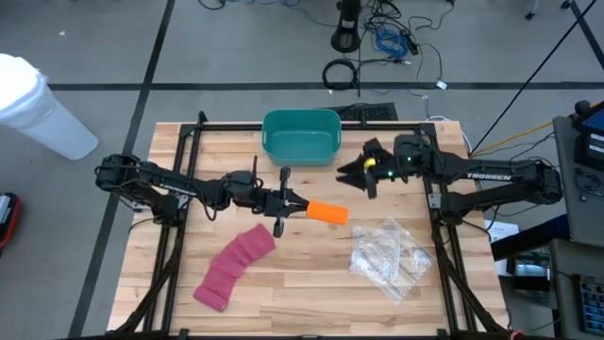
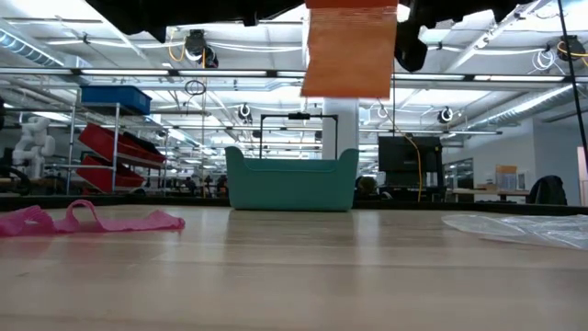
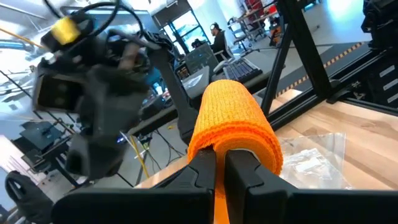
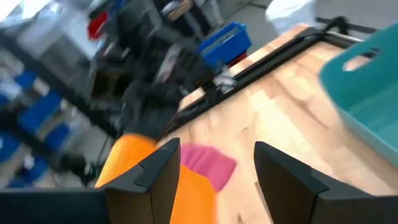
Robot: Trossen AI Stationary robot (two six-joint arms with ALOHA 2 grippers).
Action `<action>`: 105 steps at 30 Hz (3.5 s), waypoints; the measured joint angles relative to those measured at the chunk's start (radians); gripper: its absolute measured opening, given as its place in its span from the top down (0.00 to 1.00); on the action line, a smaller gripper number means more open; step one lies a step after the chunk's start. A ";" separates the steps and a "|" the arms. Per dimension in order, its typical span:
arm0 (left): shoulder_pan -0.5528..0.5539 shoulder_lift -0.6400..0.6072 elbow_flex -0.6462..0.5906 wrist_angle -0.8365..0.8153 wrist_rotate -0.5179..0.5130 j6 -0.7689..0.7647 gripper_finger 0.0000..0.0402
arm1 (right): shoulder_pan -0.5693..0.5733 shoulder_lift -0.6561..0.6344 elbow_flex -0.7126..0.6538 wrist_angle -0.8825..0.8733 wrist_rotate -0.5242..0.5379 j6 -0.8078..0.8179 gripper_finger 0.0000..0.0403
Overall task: Roll bandage
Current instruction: Roll the orange bandage
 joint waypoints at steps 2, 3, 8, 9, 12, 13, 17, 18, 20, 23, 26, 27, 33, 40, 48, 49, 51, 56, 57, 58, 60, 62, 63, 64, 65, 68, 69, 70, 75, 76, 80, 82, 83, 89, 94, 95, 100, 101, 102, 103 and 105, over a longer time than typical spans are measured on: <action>0.000 0.000 0.000 0.004 0.000 -0.002 0.98 | 0.011 -0.009 0.000 -0.012 0.016 -0.074 0.52; 0.000 0.000 0.000 0.004 -0.001 -0.004 0.98 | 0.012 -0.016 0.000 -0.014 0.032 -0.115 0.52; -0.004 0.000 0.001 0.016 -0.003 -0.036 0.98 | 0.012 -0.070 0.000 -0.049 0.151 -0.296 0.52; -0.005 0.000 0.001 0.021 -0.006 -0.036 0.98 | 0.012 -0.084 0.000 -0.061 0.173 -0.322 0.52; -0.007 0.000 0.001 0.025 -0.026 -0.037 0.98 | 0.028 -0.113 -0.001 -0.105 0.227 -0.386 0.52; -0.007 0.000 0.001 0.024 -0.032 -0.037 0.98 | 0.041 -0.121 -0.010 -0.114 0.250 -0.406 0.52; -0.007 0.000 0.002 0.024 -0.050 -0.037 0.98 | 0.111 -0.145 -0.085 -0.095 0.364 -0.460 0.52; -0.007 0.000 0.002 0.024 -0.051 -0.037 0.98 | 0.127 -0.148 -0.109 -0.072 0.387 -0.467 0.52; -0.007 0.000 0.002 0.026 -0.051 -0.044 0.98 | 0.155 -0.149 -0.165 0.000 0.401 -0.470 0.52; -0.007 0.000 0.002 0.043 -0.051 -0.063 0.98 | 0.189 -0.149 -0.238 0.098 0.393 -0.481 0.52; -0.011 0.000 0.002 0.056 -0.051 -0.075 0.98 | 0.230 -0.149 -0.290 0.119 0.393 -0.497 0.52; -0.011 0.000 0.002 0.060 -0.051 -0.087 0.98 | 0.244 -0.148 -0.302 0.119 0.392 -0.495 0.52; -0.013 0.000 0.002 0.076 -0.058 -0.090 0.98 | 0.332 -0.116 -0.393 0.242 0.393 -0.438 0.52; -0.012 0.000 0.002 0.082 -0.065 -0.117 0.98 | 0.408 -0.002 -0.514 0.609 0.394 -0.422 0.52; -0.012 0.000 0.002 0.082 -0.095 -0.119 0.98 | 0.402 0.151 -0.516 0.692 0.388 -0.416 0.52; -0.012 0.000 0.002 0.082 -0.104 -0.119 0.98 | 0.402 0.169 -0.516 0.709 0.392 -0.407 0.52; -0.012 0.000 0.002 0.077 -0.118 -0.119 0.98 | 0.403 0.197 -0.516 0.762 0.393 -0.384 0.53; -0.010 0.000 0.002 0.080 -0.169 -0.164 0.98 | 0.441 0.245 -0.516 0.906 0.461 -0.453 0.56; -0.007 0.000 0.002 0.083 -0.174 -0.175 0.98 | 0.445 0.251 -0.516 0.916 0.497 -0.468 0.57; -0.003 0.000 0.002 0.083 -0.177 -0.188 0.98 | 0.447 0.255 -0.516 0.923 0.522 -0.476 0.58; 0.001 0.000 0.002 0.084 -0.187 -0.195 0.98 | 0.446 0.268 -0.516 0.936 0.533 -0.477 0.59; 0.008 0.000 0.002 0.084 -0.188 -0.198 0.97 | 0.445 0.279 -0.516 0.942 0.528 -0.472 0.60; 0.010 0.000 0.002 0.084 -0.188 -0.204 0.97 | 0.446 0.284 -0.516 0.949 0.527 -0.472 0.60; 0.013 0.000 0.002 0.084 -0.188 -0.214 0.97 | 0.446 0.289 -0.516 0.954 0.526 -0.472 0.60; 0.015 0.000 0.002 0.084 -0.188 -0.219 0.97 | 0.446 0.295 -0.516 0.959 0.531 -0.471 0.60; 0.019 0.000 0.002 0.084 -0.188 -0.220 0.97 | 0.446 0.309 -0.516 0.991 0.610 -0.480 0.62; 0.019 0.000 0.002 0.084 -0.188 -0.220 0.97 | 0.445 0.312 -0.516 0.999 0.638 -0.491 0.63; 0.019 0.000 0.002 0.083 -0.188 -0.220 0.97 | 0.443 0.314 -0.516 1.007 0.659 -0.500 0.64; 0.019 0.000 0.002 0.082 -0.188 -0.220 0.97 | 0.422 0.314 -0.515 1.047 0.657 -0.523 0.76; 0.019 0.000 0.002 0.082 -0.188 -0.220 0.97 | 0.418 0.314 -0.514 1.049 0.646 -0.524 0.79; 0.019 0.000 0.002 0.082 -0.177 -0.217 0.97 | 0.391 0.314 -0.477 1.005 0.615 -0.499 0.95; 0.019 0.000 0.001 0.082 -0.171 -0.219 0.97 | 0.380 0.314 -0.454 0.939 0.573 -0.499 0.98; 0.019 0.000 0.001 0.082 -0.170 -0.219 0.97 | 0.379 0.314 -0.442 0.904 0.553 -0.488 0.99; 0.020 0.000 0.001 0.063 -0.166 -0.164 0.96 | 0.420 0.314 -0.405 0.780 0.492 -0.409 1.00; 0.020 0.000 0.001 -0.013 -0.150 -0.016 0.96 | 0.469 0.294 -0.404 0.820 0.491 -0.340 1.00; 0.020 0.000 0.001 -0.014 -0.150 -0.007 0.97 | 0.477 0.290 -0.404 0.826 0.487 -0.333 1.00; 0.020 0.000 0.001 -0.017 -0.150 0.019 0.98 | 0.499 0.260 -0.404 0.849 0.411 -0.285 1.00; 0.020 0.000 0.001 -0.017 -0.150 0.022 0.98 | 0.503 0.257 -0.404 0.854 0.411 -0.284 1.00; 0.020 0.000 0.001 -0.017 -0.150 0.023 0.98 | 0.508 0.249 -0.404 0.854 0.411 -0.287 1.00; 0.021 0.000 0.001 -0.017 -0.150 0.023 0.98 | 0.511 0.242 -0.404 0.857 0.410 -0.290 1.00; 0.021 0.000 0.001 -0.017 -0.152 0.024 0.98 | 0.511 0.225 -0.404 0.860 0.408 -0.291 1.00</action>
